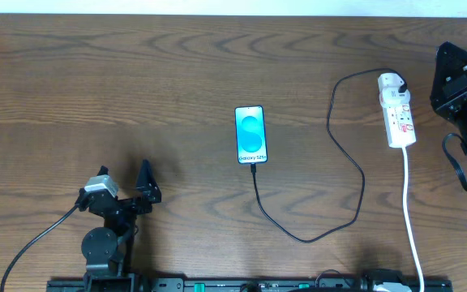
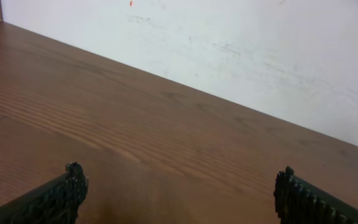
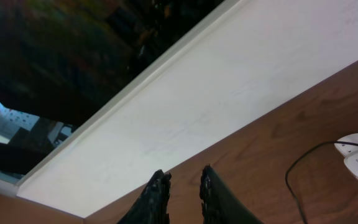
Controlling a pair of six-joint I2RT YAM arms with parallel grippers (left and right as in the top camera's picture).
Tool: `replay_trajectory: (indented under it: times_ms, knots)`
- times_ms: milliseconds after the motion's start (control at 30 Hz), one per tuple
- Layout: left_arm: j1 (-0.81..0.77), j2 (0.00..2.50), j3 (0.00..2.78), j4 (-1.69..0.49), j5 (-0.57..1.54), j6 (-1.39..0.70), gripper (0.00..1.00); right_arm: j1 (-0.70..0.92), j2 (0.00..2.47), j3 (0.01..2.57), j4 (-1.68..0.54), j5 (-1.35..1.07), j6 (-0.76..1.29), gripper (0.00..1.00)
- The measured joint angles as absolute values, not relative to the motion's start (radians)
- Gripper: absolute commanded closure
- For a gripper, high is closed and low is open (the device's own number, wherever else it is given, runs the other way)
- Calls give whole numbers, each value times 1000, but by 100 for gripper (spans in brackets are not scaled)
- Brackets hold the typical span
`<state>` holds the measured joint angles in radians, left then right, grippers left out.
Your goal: Plug charger to phone and switch on socket
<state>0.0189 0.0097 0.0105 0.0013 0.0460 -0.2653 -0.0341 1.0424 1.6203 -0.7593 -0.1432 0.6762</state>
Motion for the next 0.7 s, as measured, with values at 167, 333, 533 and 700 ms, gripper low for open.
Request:
replay_trajectory:
  times_ms: [167, 333, 533, 700]
  knots:
    - [19, 10, 12, -19, 47, -265, 2, -34, 1042, 1620, -759, -143, 676, 83]
    - [19, 12, 12, -20, 49, -265, 2, -34, 1042, 1620, -759, -143, 676, 83]
    - [19, 27, 12, -21, 49, -257, 2, -34, 1042, 1620, -759, -143, 676, 82]
    - [19, 27, 12, -21, 49, -197, 2, -34, 1042, 1620, -759, -143, 676, 82]
